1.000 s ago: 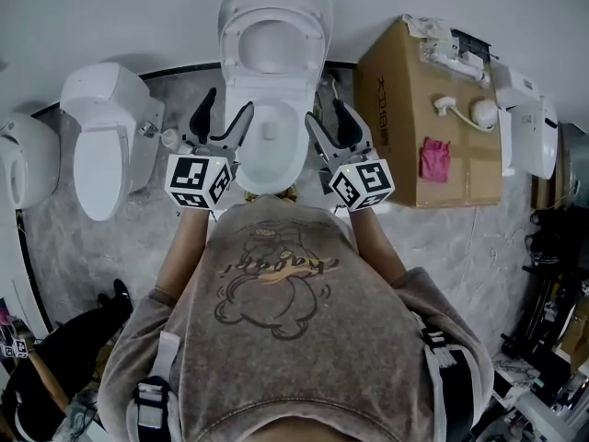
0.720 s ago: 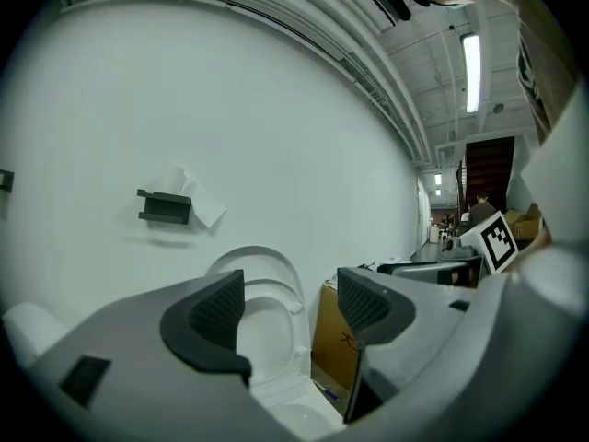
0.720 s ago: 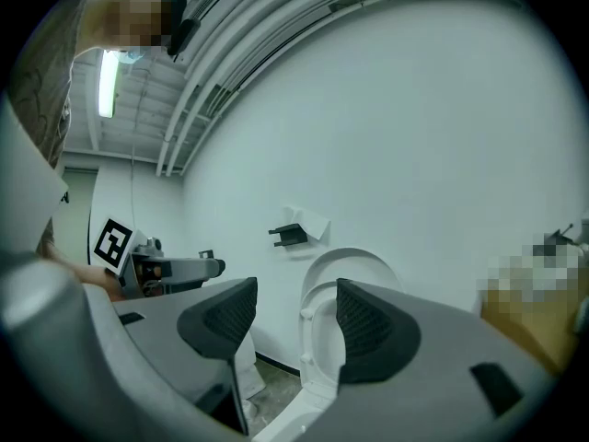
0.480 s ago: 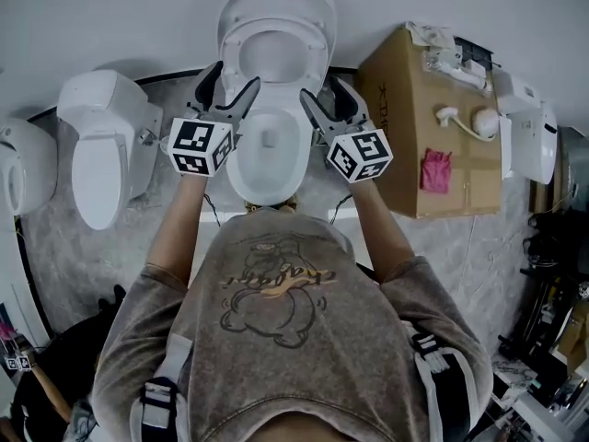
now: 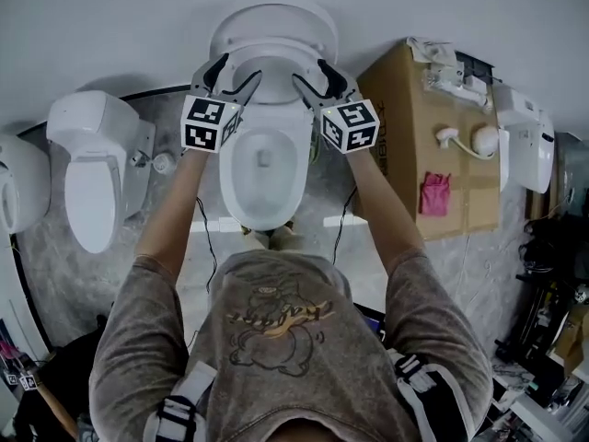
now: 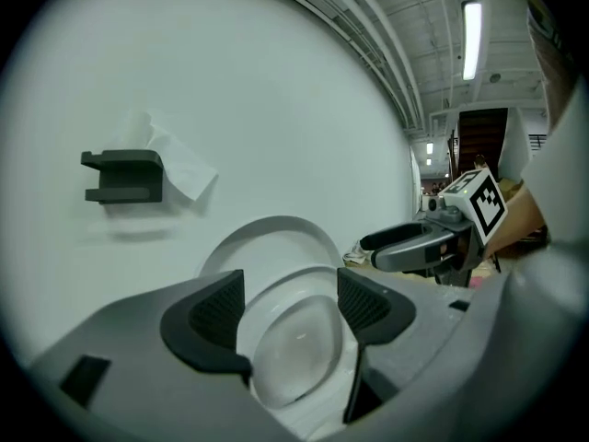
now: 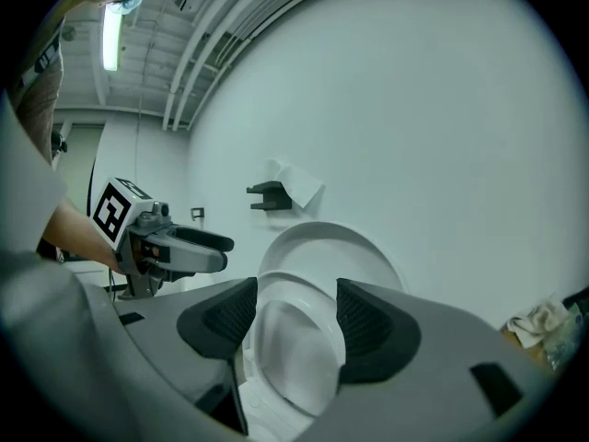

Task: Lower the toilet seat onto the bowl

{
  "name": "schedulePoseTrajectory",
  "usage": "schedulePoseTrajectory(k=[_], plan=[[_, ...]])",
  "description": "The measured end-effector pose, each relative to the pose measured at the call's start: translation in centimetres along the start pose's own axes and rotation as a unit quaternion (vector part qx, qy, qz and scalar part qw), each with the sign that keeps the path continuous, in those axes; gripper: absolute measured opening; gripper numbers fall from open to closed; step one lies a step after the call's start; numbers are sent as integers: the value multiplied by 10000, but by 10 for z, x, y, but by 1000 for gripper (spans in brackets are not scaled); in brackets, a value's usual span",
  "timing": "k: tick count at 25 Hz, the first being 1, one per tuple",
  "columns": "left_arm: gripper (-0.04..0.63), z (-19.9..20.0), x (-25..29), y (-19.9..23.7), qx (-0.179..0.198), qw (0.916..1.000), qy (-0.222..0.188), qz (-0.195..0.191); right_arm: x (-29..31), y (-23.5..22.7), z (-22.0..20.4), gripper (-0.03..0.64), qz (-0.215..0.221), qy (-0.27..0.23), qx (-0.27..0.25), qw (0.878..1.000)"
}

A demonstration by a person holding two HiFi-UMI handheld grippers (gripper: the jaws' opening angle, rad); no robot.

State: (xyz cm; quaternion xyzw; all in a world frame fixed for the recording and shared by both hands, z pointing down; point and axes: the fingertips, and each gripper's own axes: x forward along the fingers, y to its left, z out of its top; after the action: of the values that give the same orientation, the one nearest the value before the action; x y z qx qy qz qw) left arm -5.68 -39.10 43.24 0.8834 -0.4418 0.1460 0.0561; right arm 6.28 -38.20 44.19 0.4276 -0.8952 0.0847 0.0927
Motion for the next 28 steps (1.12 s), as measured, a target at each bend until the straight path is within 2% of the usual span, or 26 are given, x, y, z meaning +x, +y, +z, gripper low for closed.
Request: schedulePoseTrajectory(k=[7,14,21,28], plan=[[308,-32,60,26,136,9990,426,-37,50,-35,-30,267,-27,491,-229,9985],[308,-50,89,39,139,9973,710,-138,76,-46,-44,267,76,773,-431,9960],[308,-50,90,38,85,9964,812,-248,80,-45,-41,267,198,824,-289,9960],[308,-52,64,22,-9,9964,767,-356,58,-24,-43,265,231,767,-344,9962]])
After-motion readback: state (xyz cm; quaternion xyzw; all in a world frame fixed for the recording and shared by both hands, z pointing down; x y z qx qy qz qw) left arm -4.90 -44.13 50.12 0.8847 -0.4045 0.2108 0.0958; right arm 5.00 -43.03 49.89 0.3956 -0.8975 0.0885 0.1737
